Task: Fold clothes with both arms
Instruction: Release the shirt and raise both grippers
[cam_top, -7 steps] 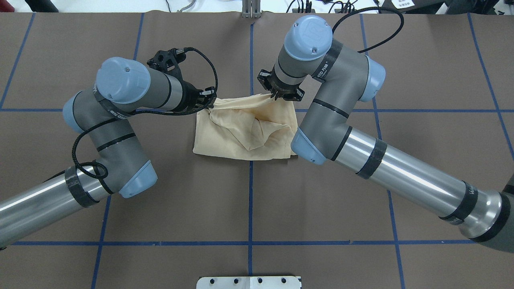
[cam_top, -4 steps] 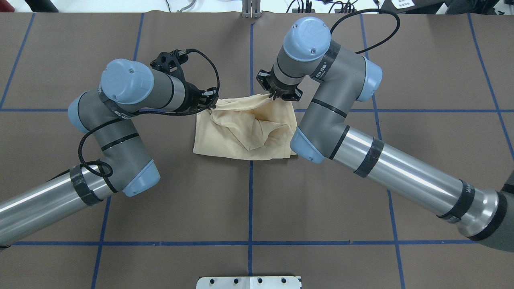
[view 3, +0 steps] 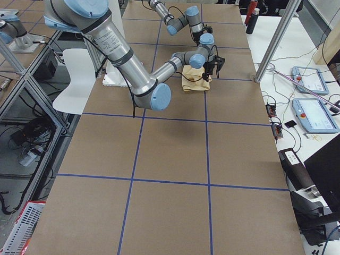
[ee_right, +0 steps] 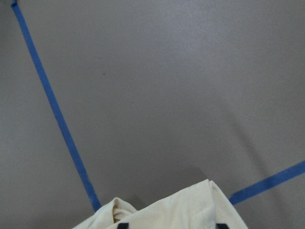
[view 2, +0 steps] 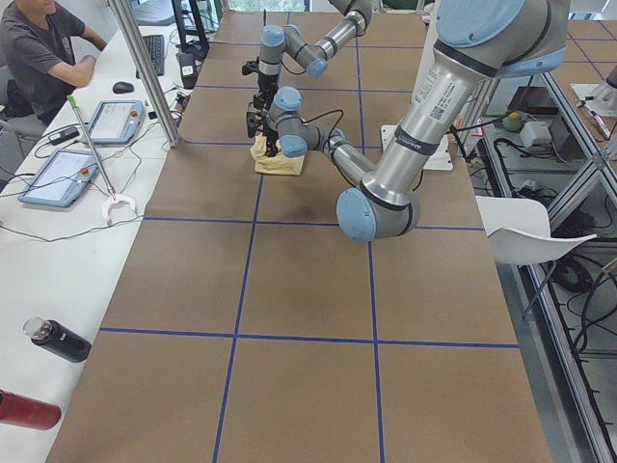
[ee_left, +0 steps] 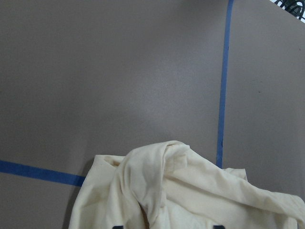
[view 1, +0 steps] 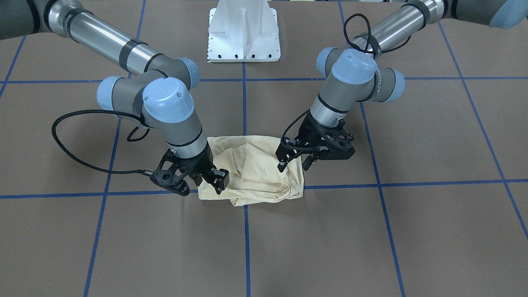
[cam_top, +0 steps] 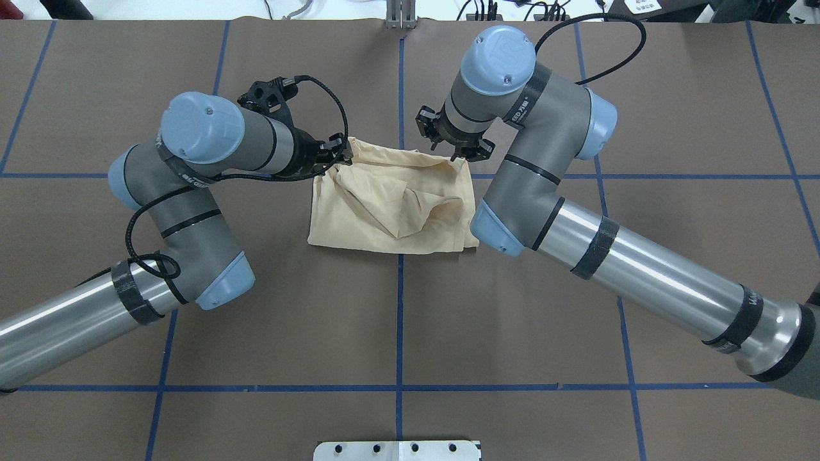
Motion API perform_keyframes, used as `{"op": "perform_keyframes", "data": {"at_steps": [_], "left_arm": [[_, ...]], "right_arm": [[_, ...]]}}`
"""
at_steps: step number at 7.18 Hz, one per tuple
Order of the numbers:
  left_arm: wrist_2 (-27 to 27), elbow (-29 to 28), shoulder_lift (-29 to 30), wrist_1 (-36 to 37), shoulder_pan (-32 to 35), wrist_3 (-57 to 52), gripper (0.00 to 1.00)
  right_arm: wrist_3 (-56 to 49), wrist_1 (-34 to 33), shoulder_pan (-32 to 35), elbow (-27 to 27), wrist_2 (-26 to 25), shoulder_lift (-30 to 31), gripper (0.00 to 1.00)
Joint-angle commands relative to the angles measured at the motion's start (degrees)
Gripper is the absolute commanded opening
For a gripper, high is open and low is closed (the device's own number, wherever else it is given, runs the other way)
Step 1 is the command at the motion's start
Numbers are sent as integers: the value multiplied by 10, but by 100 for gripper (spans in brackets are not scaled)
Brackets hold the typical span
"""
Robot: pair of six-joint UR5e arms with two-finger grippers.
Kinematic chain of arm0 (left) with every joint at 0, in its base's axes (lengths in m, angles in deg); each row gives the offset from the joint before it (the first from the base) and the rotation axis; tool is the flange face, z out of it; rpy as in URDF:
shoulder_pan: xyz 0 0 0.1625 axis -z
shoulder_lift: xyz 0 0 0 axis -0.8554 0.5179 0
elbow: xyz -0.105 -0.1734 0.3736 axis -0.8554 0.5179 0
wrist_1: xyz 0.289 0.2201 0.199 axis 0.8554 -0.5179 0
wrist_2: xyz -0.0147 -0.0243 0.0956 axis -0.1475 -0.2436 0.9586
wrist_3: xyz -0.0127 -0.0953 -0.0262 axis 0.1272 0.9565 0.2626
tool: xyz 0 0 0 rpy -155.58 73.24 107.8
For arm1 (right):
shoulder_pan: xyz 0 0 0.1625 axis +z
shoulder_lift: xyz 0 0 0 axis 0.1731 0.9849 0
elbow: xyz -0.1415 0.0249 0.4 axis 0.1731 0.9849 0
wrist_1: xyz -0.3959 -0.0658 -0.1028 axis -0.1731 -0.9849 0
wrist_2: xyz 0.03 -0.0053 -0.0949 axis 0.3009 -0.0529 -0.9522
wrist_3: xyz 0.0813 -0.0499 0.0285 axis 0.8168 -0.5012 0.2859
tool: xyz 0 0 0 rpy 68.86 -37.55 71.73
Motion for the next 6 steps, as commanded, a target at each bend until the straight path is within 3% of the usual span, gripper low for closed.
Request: {"op": "perform_keyframes", "data": {"at_steps": [1, 2, 4, 6], "left_arm": [[-7, 5, -17, 1, 23, -27, 99], [-45, 11, -33, 1, 38, -56, 99], [-63, 37, -74, 1, 69, -106, 100], [-68, 40, -102, -2, 91, -151, 99]], "right_arm": [[-12, -3, 0, -14, 9, -5, 100], [-20, -5, -9, -27, 6, -7, 100], [-22, -27, -52, -55, -25, -7, 100], [-18, -155, -115, -106, -80, -24, 100]]}}
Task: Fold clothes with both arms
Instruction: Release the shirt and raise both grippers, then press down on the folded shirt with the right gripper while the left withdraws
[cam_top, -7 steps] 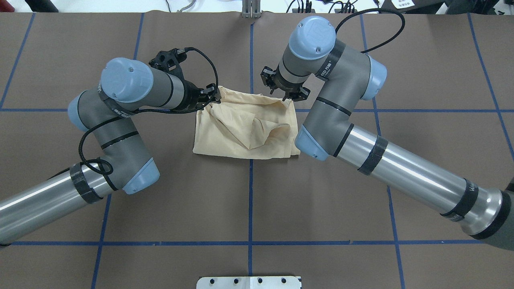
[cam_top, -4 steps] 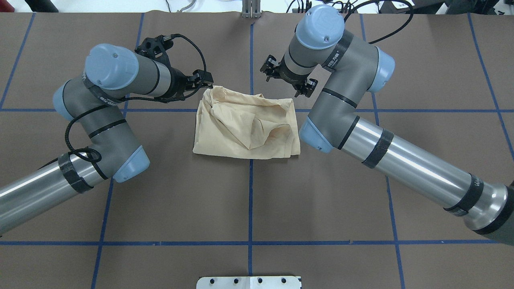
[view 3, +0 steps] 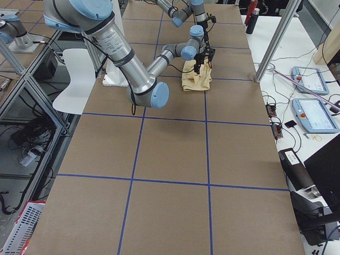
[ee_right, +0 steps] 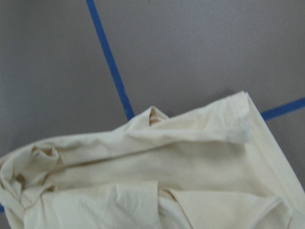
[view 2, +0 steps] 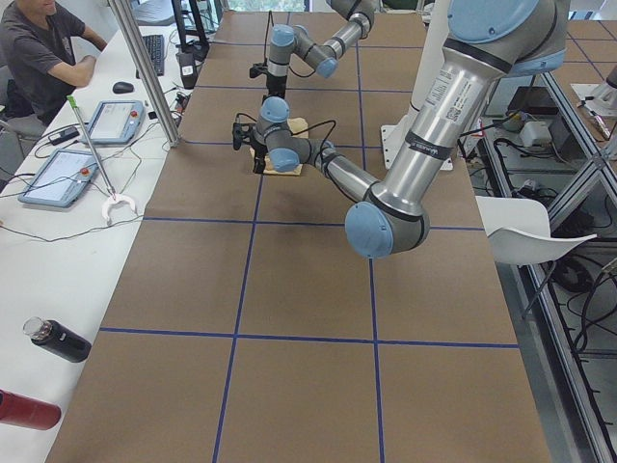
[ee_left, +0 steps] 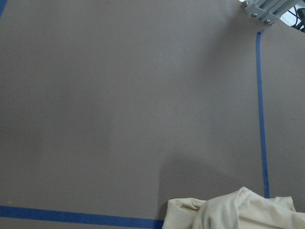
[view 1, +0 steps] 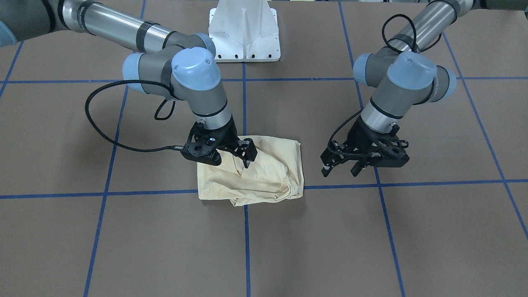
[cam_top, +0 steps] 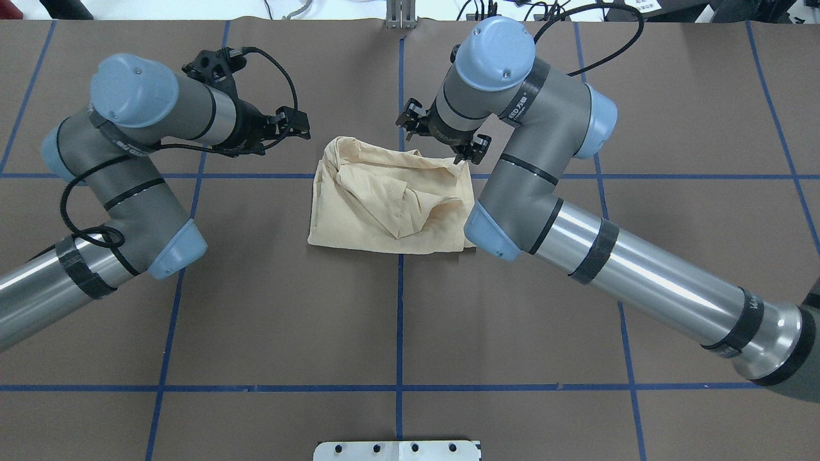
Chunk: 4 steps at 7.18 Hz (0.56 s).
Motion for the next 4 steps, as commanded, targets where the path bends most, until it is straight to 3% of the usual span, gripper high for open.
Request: {"op": "perform_keyframes", "data": {"at_steps": [1, 4], "left_arm": [[-10, 6, -30, -2, 22, -40, 99], [-11, 10, -44, -2, 31, -59, 100]], "right_arm": [[9, -79, -66, -25, -44, -22, 100], [-22, -58, -86, 57, -84, -35, 100]]}}
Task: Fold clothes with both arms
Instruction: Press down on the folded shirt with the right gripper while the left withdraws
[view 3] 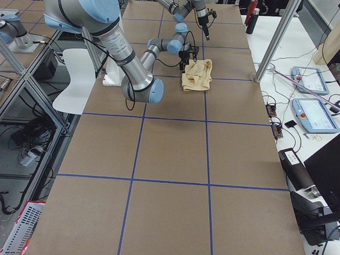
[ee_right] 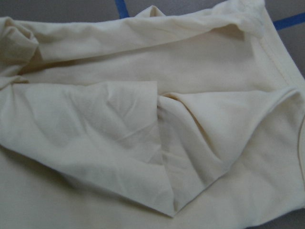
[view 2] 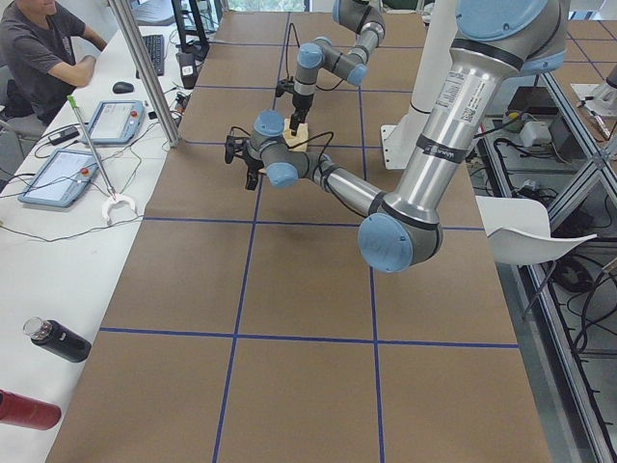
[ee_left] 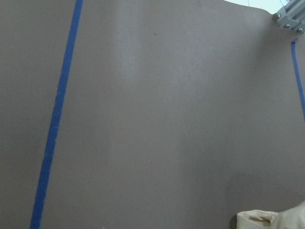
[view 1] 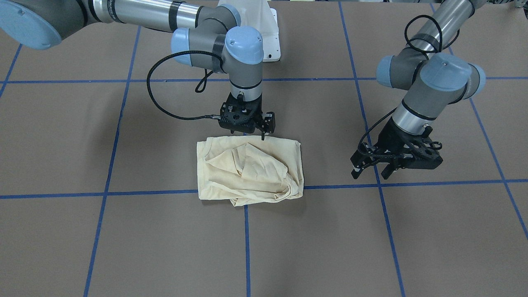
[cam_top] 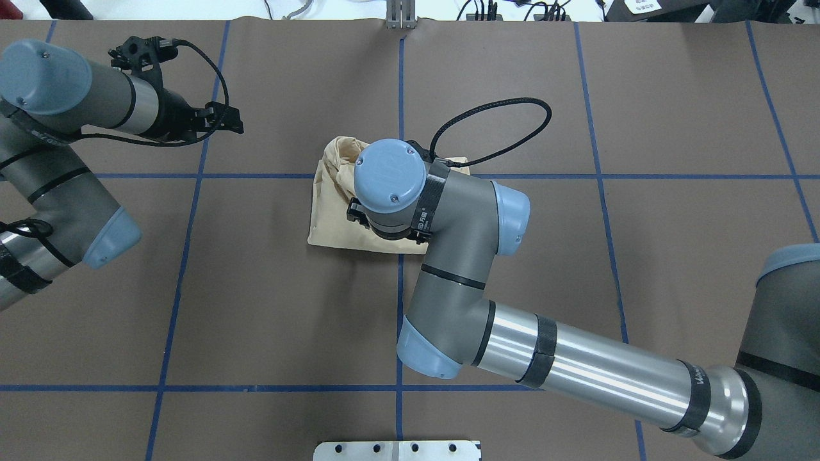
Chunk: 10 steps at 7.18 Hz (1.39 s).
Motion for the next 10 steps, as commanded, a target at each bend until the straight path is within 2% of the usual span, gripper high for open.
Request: {"op": "perform_keyframes", "data": {"at_steps": [1, 4, 5, 8, 10], "left_arm": [[0, 1, -6, 0, 1, -3, 100], [1, -3, -15, -20, -1, -3, 100], [1, -2, -14, -20, -1, -2, 100], [1, 0, -14, -20, -1, 1, 100], [1, 0, -14, -20, -1, 3, 99]], "right_arm": [[-28, 28, 5, 63, -17, -22, 100], [-69, 38, 32, 97, -17, -41, 100], [-69, 68, 32, 122, -17, -41, 100], [-89, 77, 58, 134, -13, -48, 100], [-126, 104, 87, 177, -12, -51, 99]]}}
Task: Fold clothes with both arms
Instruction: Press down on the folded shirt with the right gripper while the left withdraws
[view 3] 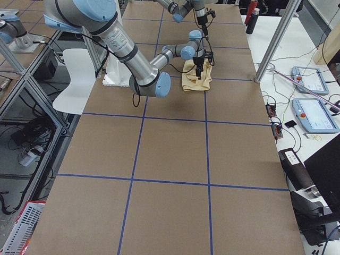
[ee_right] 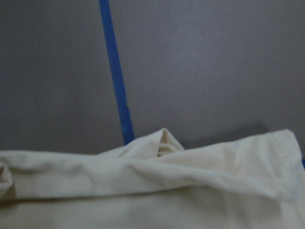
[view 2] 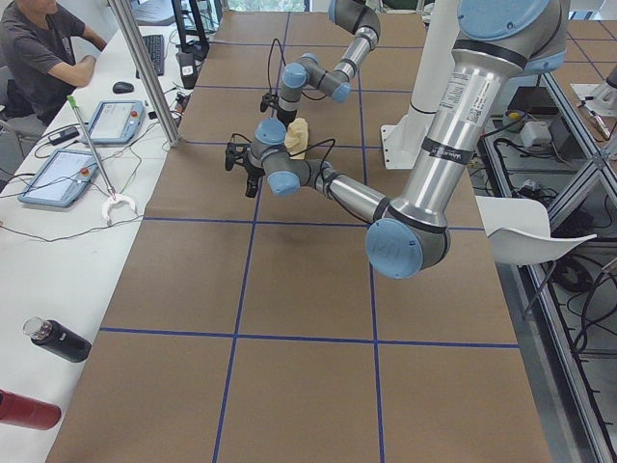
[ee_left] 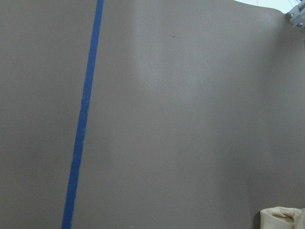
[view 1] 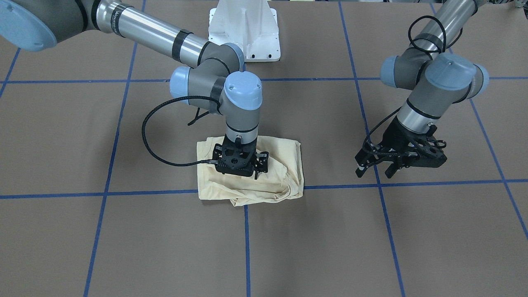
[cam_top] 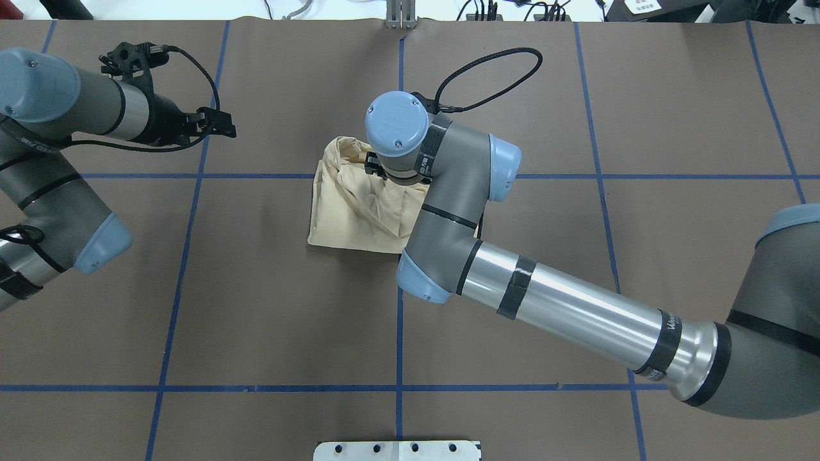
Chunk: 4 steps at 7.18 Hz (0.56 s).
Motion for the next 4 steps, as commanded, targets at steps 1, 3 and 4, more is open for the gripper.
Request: {"op": "perform_keyframes", "data": {"at_steps": [1, 3, 4], "left_arm": [[0, -1, 0, 0, -1, 0, 99], [0, -3, -1, 0, 0, -4, 100], [-1, -1, -1, 0, 0, -5, 99]], "right_arm": [[-31, 25, 28, 32, 5, -5, 99], [-24, 17, 23, 19, 29, -33, 100], [-21, -4, 3, -5, 30, -32, 100]]}}
